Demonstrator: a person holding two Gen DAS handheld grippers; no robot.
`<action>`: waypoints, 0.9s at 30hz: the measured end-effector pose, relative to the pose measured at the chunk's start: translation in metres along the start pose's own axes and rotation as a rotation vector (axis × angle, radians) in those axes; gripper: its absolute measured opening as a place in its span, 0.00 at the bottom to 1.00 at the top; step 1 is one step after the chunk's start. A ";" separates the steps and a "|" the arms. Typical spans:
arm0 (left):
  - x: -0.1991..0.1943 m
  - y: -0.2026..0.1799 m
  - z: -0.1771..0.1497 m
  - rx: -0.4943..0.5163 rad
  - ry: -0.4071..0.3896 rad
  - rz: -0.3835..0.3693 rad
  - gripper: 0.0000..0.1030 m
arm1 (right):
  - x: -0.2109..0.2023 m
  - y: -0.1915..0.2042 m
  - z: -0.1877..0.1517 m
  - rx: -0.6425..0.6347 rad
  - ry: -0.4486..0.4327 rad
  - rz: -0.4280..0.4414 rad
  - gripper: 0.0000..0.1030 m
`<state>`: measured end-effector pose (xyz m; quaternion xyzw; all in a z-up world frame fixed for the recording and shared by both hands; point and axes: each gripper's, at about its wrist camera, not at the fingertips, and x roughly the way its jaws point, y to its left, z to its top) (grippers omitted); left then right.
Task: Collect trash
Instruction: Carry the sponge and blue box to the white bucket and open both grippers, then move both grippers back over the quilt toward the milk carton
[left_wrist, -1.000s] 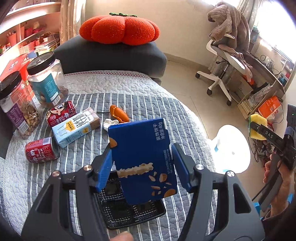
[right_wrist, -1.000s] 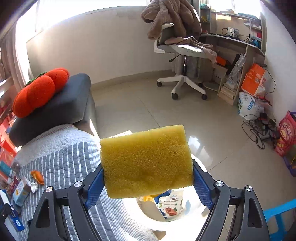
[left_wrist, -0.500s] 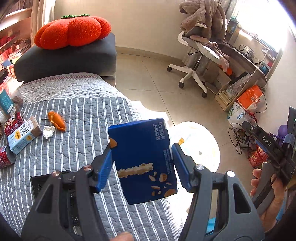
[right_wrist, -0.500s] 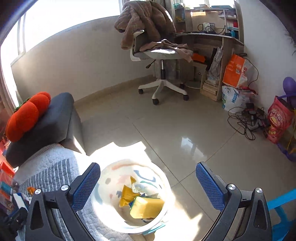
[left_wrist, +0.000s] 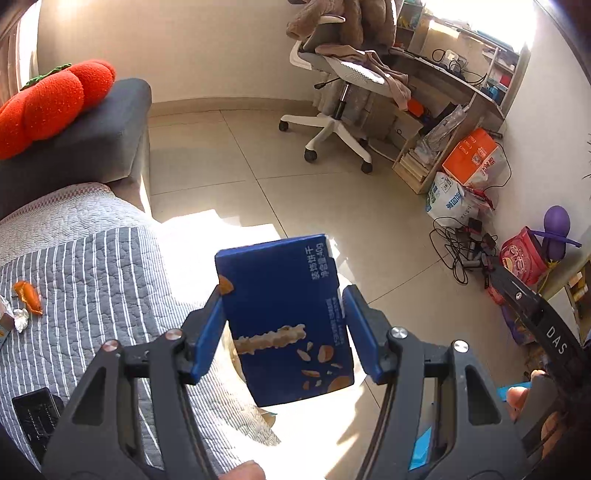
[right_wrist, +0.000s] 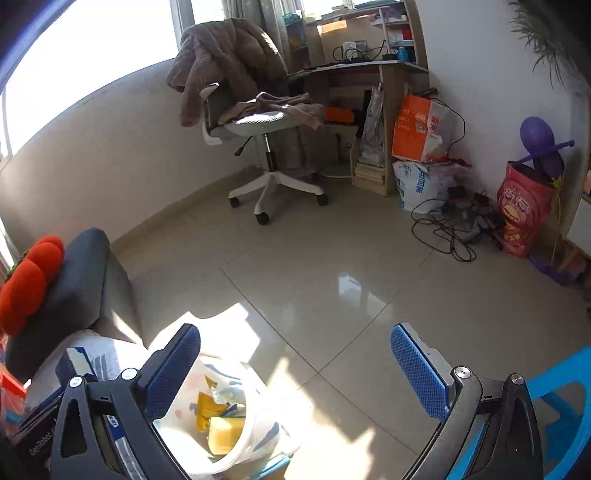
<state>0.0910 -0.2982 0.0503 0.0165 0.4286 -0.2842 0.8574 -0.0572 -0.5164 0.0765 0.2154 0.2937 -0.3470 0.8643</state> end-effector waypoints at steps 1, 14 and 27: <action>0.003 -0.004 0.000 0.009 0.007 -0.003 0.62 | 0.001 -0.004 0.001 0.006 0.001 -0.009 1.00; 0.004 -0.010 -0.002 0.049 0.044 0.032 0.75 | -0.001 -0.010 0.001 0.006 0.000 -0.033 1.00; -0.050 0.057 -0.019 0.008 -0.094 0.279 0.79 | -0.017 0.070 -0.025 -0.159 -0.026 0.025 1.00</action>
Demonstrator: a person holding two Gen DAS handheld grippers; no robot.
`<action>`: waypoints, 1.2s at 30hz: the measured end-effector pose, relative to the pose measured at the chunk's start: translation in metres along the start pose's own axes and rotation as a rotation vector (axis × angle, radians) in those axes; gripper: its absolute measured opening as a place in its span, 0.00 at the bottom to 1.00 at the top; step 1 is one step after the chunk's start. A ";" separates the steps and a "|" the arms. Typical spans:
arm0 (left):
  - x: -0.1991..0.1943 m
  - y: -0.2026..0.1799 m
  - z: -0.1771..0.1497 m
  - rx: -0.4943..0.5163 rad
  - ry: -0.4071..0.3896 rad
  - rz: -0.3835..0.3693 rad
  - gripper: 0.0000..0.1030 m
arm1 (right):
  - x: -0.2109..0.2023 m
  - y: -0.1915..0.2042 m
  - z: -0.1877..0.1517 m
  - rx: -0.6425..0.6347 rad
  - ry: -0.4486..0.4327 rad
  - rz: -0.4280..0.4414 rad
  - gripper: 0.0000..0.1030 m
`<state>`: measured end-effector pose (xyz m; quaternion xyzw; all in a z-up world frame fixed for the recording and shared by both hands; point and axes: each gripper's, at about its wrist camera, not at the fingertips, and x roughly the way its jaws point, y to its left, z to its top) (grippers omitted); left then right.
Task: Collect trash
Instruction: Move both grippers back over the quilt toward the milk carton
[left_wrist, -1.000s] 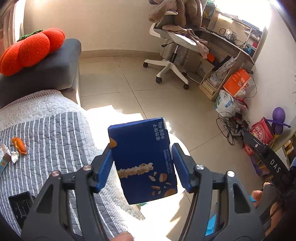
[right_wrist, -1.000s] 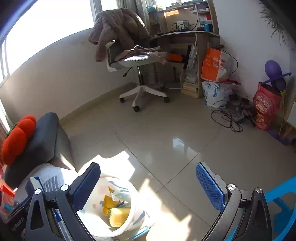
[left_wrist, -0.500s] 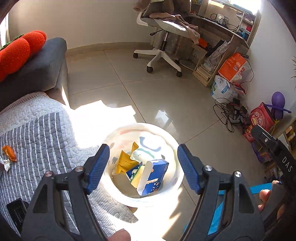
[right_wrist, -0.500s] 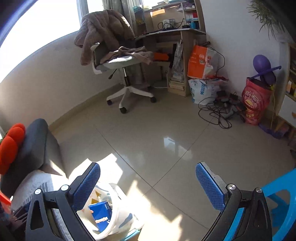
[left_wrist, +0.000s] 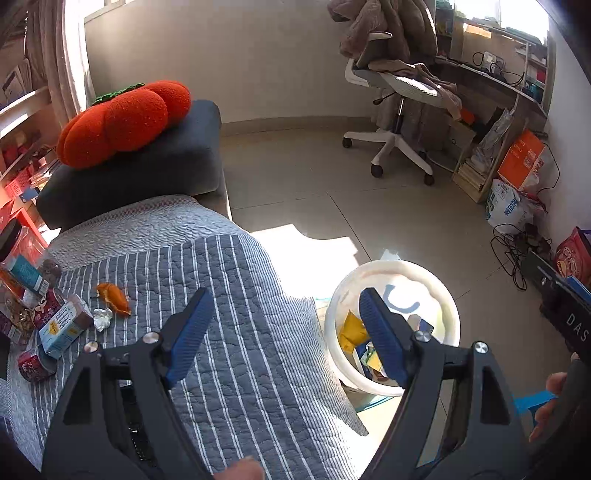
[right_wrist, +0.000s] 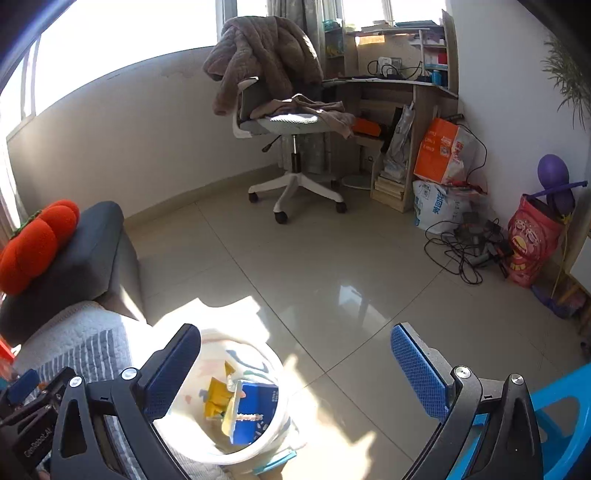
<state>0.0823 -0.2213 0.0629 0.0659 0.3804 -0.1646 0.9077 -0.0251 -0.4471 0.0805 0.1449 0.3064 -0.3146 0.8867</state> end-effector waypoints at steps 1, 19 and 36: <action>-0.003 0.008 -0.002 -0.006 -0.010 0.017 0.79 | -0.002 0.010 -0.002 -0.020 -0.004 0.009 1.00; -0.019 0.126 -0.025 -0.131 -0.030 0.168 0.81 | -0.018 0.176 -0.048 -0.320 -0.040 0.145 1.00; 0.019 0.230 -0.040 -0.132 0.128 0.294 0.84 | -0.013 0.291 -0.097 -0.465 0.014 0.245 1.00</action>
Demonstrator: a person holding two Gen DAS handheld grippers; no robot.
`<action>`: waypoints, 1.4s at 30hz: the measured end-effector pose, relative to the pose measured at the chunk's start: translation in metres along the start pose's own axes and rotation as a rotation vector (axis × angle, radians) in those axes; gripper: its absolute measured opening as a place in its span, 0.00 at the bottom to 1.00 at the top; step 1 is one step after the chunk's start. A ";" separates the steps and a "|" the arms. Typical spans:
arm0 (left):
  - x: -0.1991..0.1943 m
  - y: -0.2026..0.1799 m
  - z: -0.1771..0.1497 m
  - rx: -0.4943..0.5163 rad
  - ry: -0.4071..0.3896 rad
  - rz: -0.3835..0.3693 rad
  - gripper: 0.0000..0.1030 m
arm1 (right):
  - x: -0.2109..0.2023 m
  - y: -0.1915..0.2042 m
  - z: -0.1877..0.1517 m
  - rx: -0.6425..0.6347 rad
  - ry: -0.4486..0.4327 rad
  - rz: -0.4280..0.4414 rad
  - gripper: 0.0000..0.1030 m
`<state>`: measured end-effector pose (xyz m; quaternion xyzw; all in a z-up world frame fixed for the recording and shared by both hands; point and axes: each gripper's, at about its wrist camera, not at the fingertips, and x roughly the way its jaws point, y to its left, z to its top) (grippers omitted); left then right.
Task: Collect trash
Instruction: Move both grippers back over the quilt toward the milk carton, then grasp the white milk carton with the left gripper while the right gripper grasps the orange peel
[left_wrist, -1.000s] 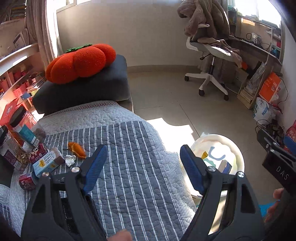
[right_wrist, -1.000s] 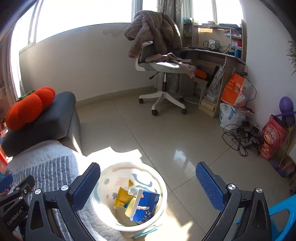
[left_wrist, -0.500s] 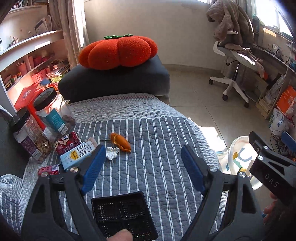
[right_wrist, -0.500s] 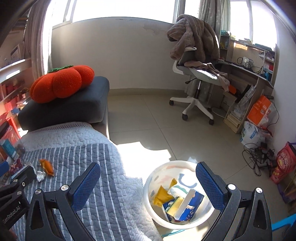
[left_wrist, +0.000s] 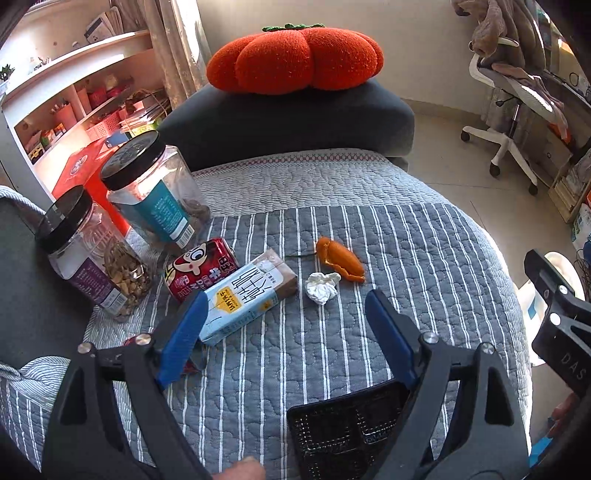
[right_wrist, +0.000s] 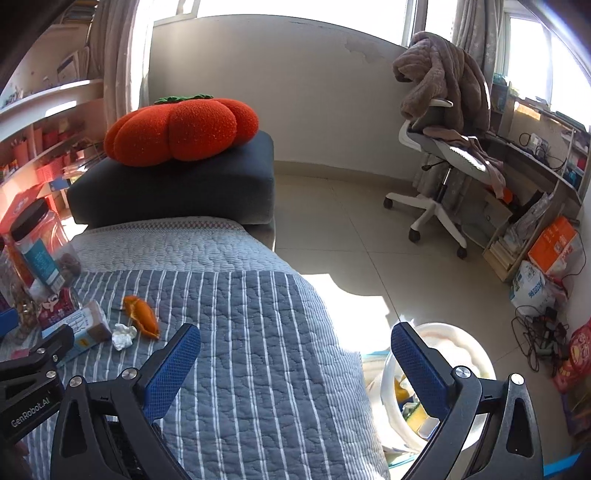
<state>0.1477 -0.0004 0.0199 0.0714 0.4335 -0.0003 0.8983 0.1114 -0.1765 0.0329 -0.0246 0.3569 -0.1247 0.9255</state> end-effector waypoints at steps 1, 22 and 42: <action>0.008 0.004 0.002 0.018 0.027 0.006 0.84 | 0.002 0.006 0.000 -0.006 0.003 0.006 1.00; 0.126 0.013 0.003 0.322 0.426 -0.053 0.59 | 0.060 0.025 0.003 0.073 0.184 0.157 1.00; -0.039 0.122 -0.022 -0.197 -0.063 -0.178 0.57 | 0.131 0.132 0.003 -0.036 0.460 0.457 0.87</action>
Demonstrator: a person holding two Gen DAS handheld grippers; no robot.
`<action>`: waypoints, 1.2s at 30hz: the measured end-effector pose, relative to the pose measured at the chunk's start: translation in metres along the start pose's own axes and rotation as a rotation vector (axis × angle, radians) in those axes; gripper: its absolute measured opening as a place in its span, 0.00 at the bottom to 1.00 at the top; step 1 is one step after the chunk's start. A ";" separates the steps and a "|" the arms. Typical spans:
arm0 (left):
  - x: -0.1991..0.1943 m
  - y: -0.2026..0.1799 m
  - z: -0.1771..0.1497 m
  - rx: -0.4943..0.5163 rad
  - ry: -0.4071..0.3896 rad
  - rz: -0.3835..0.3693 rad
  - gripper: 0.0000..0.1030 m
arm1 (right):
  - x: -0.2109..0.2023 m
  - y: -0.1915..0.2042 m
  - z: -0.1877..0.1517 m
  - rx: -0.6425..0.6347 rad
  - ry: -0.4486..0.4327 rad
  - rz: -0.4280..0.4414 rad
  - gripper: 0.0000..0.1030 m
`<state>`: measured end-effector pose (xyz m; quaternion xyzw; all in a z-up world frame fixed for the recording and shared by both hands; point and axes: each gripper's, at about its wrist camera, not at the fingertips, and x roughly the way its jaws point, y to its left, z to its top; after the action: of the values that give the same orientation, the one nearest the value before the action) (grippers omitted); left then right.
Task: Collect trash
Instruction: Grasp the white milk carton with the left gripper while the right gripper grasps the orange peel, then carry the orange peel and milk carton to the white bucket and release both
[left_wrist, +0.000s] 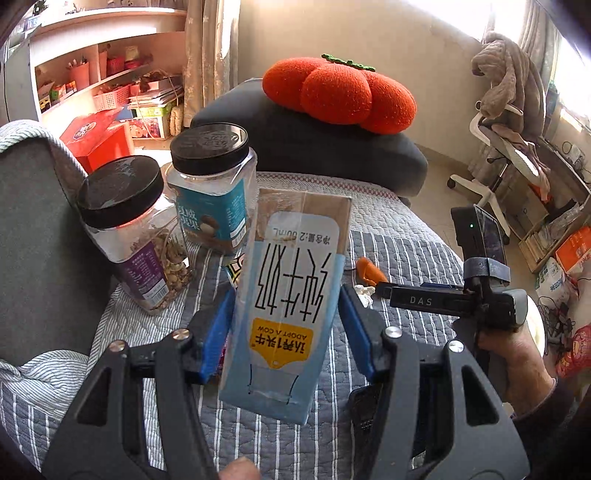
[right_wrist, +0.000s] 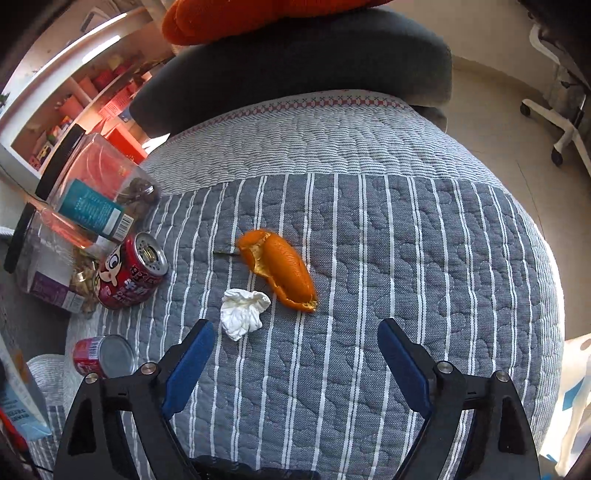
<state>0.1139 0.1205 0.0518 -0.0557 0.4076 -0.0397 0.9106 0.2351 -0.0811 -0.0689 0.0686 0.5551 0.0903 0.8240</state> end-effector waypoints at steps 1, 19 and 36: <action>0.004 0.004 -0.001 -0.013 0.010 -0.003 0.57 | 0.004 0.001 0.006 -0.009 -0.001 -0.007 0.87; 0.017 0.002 0.002 -0.057 0.070 -0.045 0.57 | 0.023 0.007 0.033 -0.008 -0.007 -0.001 0.24; -0.007 -0.010 -0.004 -0.121 0.044 -0.156 0.57 | -0.115 -0.009 -0.021 0.011 -0.288 0.044 0.24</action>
<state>0.1055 0.1112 0.0556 -0.1412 0.4238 -0.0872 0.8904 0.1743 -0.1159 0.0253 0.0976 0.4299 0.0947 0.8926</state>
